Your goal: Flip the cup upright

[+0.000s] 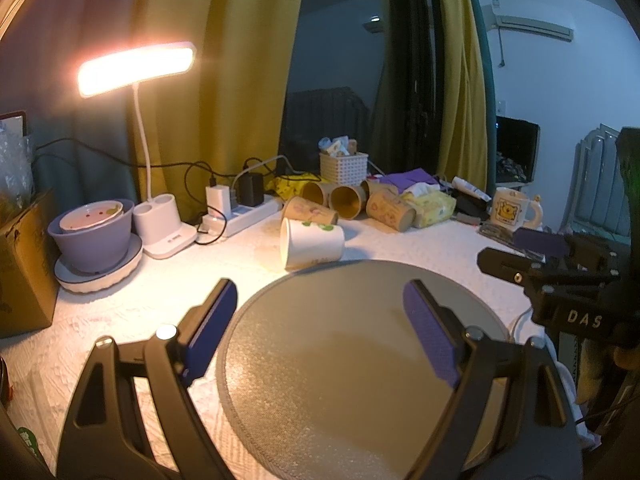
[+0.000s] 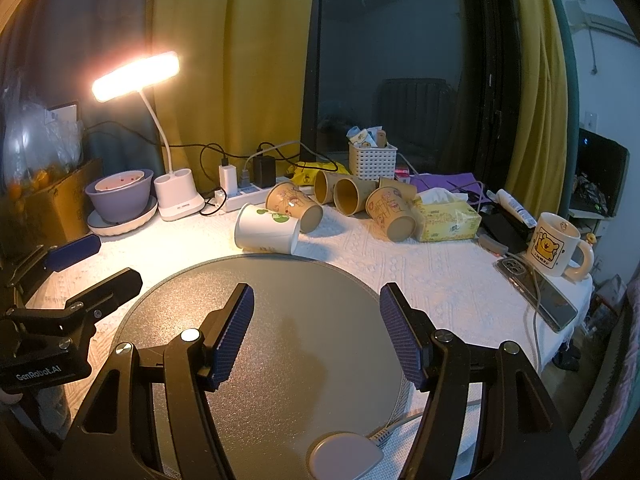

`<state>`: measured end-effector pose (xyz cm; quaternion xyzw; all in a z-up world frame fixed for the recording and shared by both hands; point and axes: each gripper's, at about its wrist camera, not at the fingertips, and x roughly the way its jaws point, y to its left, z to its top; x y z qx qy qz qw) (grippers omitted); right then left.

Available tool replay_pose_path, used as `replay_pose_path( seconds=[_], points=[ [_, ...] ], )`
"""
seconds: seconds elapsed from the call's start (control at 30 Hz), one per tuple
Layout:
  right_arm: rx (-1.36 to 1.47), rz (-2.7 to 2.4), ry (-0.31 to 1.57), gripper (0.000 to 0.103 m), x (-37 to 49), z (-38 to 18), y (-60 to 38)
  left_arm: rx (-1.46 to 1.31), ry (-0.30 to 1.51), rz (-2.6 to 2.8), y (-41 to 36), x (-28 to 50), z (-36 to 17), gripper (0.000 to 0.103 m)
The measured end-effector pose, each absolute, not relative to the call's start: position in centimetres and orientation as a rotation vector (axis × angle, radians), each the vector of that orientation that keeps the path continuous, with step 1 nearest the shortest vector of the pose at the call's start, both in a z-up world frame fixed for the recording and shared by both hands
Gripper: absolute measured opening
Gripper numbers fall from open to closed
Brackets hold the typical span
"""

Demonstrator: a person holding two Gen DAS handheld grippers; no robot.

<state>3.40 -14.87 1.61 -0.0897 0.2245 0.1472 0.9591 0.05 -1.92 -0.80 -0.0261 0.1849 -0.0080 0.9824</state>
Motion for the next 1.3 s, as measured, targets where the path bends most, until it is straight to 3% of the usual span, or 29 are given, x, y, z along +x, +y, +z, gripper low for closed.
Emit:
replay_pose_path(
  seconds=[0.43,0.7,1.3],
  points=[
    [-0.144,0.321,0.429,0.068,2.9,3.1,-15.6,0.015,0.429,-0.072,-2.9,0.8,2.1,0.086],
    [-0.140,0.367,0.482,0.069,7.0,3.7,-16.6,0.196,0.544,-0.053,-3.3,6.2,4.4,0.086],
    [-0.117,0.482,0.649,0.069,19.4,0.3,-16.8,0.568,0.744,-0.057,-5.0,19.6,-0.7,0.086]
  ],
)
